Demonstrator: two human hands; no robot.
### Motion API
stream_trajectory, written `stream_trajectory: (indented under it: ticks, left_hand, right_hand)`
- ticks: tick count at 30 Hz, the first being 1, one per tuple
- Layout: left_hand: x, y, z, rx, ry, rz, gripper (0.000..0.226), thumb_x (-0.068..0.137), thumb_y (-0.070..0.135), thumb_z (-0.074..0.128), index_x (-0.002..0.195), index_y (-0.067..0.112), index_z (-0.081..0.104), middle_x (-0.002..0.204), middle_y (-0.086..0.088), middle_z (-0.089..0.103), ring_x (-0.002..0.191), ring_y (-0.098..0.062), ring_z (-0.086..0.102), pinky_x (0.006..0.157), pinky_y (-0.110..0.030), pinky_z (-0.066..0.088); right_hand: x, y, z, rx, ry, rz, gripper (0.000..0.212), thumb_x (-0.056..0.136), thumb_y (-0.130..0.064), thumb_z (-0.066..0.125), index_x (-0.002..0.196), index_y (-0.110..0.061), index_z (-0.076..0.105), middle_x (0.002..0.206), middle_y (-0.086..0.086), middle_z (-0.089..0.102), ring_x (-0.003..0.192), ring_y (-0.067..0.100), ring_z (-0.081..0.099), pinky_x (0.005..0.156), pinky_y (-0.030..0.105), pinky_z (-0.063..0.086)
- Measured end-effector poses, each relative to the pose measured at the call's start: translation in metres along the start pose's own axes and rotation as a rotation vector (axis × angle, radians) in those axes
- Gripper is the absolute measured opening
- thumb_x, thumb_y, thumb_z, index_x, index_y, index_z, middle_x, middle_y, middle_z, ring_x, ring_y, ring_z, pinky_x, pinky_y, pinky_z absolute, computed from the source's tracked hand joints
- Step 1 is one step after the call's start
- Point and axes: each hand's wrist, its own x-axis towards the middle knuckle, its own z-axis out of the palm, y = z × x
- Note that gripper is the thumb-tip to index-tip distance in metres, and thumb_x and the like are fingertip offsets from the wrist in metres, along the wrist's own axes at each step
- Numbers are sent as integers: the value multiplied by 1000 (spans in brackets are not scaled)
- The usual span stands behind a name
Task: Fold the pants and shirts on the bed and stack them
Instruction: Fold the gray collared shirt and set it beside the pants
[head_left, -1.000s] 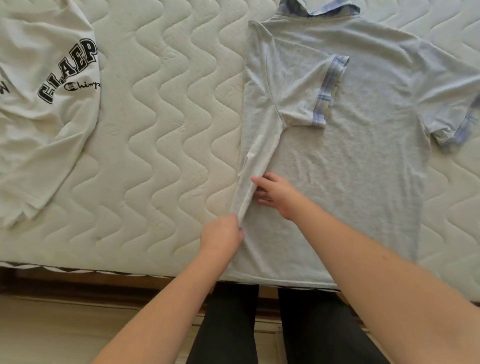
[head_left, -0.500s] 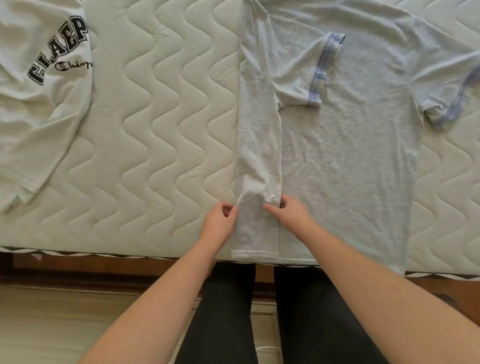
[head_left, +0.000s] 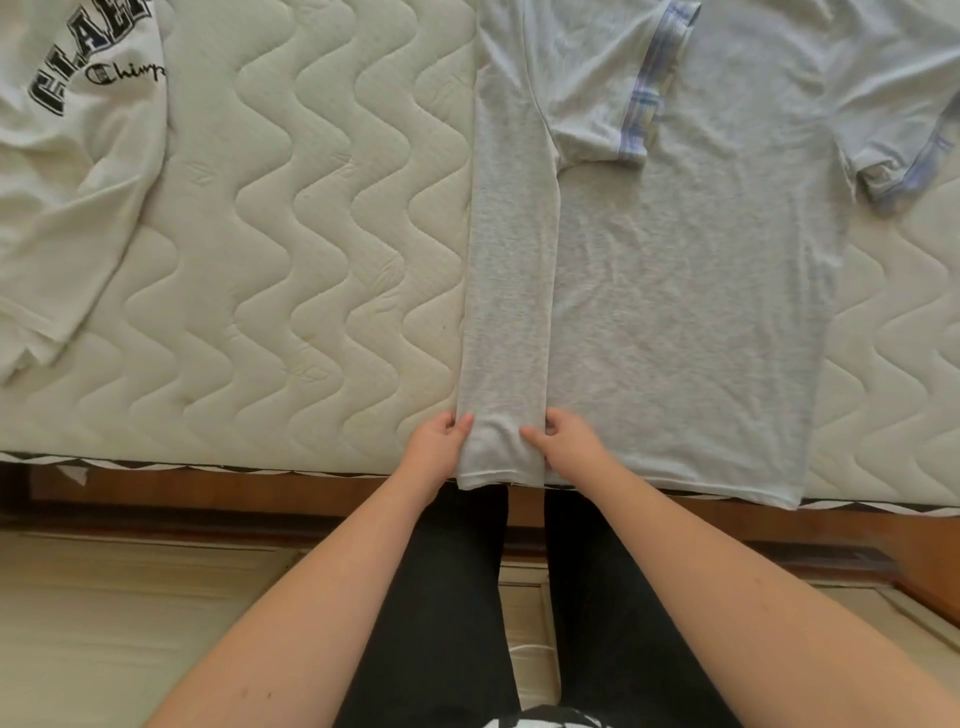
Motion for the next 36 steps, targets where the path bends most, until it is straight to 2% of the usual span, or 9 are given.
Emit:
stream_trajectory:
  ticks: [8, 10, 13, 15, 18, 22, 28, 32, 36]
  left_hand:
    - [-20, -22, 3, 87, -44, 20, 34, 93, 33, 66, 123, 18, 61, 106, 3, 71, 94, -10, 67, 84, -30, 56]
    - [-19, -24, 2, 94, -61, 5, 31, 94, 30, 64, 122, 16, 61, 109, -1, 71, 94, -12, 68, 86, -33, 58]
    - [-18, -24, -1, 362, -32, 19, 24, 95, 39, 61, 105, 18, 63, 95, -1, 70, 83, -15, 68, 76, -37, 58]
    - [-15, -19, -4, 541, 125, 84, 30, 91, 50, 58, 87, 20, 59, 80, 2, 65, 73, -16, 63, 63, -33, 51]
    - [-3, 2, -11, 470, 298, 236, 26, 91, 47, 59, 87, 22, 55, 77, 6, 59, 71, -12, 58, 61, -30, 45]
    - [30, 62, -18, 318, 332, 388, 22, 92, 32, 63, 109, 17, 59, 89, 6, 60, 75, -9, 57, 69, -26, 42]
    - [88, 163, -21, 58, 347, 372, 36, 90, 26, 68, 121, 8, 60, 107, -4, 68, 93, -14, 61, 85, -25, 45]
    - [112, 218, -20, -94, 304, 381, 37, 89, 20, 69, 121, 5, 59, 114, -8, 68, 102, -18, 65, 94, -31, 50]
    - [131, 256, -27, -162, 278, 378, 34, 89, 17, 68, 120, 6, 58, 115, -7, 68, 103, -20, 66, 93, -34, 52]
  right_hand:
    - [-10, 12, 6, -121, 49, -31, 32, 94, -31, 63, 124, -22, 61, 107, -8, 68, 99, 13, 65, 86, 36, 55]
    - [-11, 14, 7, -246, 70, -12, 26, 94, -35, 61, 118, -22, 62, 104, -6, 68, 96, 16, 66, 85, 38, 56]
    - [-13, 8, 5, -566, 154, 92, 29, 92, -53, 56, 91, -24, 60, 86, -2, 66, 78, 17, 64, 71, 36, 55]
    - [-12, -3, -1, -630, 252, 119, 38, 89, -62, 54, 83, -25, 55, 79, -3, 63, 72, 15, 60, 60, 31, 48]
    - [-1, -27, -18, -485, 367, 4, 37, 89, -63, 54, 88, -25, 54, 82, -8, 60, 72, 10, 57, 56, 29, 42]
    - [27, -73, -51, -228, 454, -157, 39, 91, -48, 61, 118, -20, 58, 93, -9, 59, 90, 14, 60, 71, 29, 44]
    - [64, -138, -86, 94, 464, -226, 49, 90, -37, 66, 133, -17, 52, 84, -21, 53, 77, -3, 53, 65, 17, 40]
    - [77, -163, -97, 282, 434, -236, 60, 89, -34, 69, 140, -14, 44, 91, -16, 59, 95, 11, 62, 94, 35, 50]
    - [86, -176, -108, 423, 459, -228, 68, 89, -34, 69, 145, -15, 35, 94, -16, 58, 109, 18, 61, 103, 42, 47]
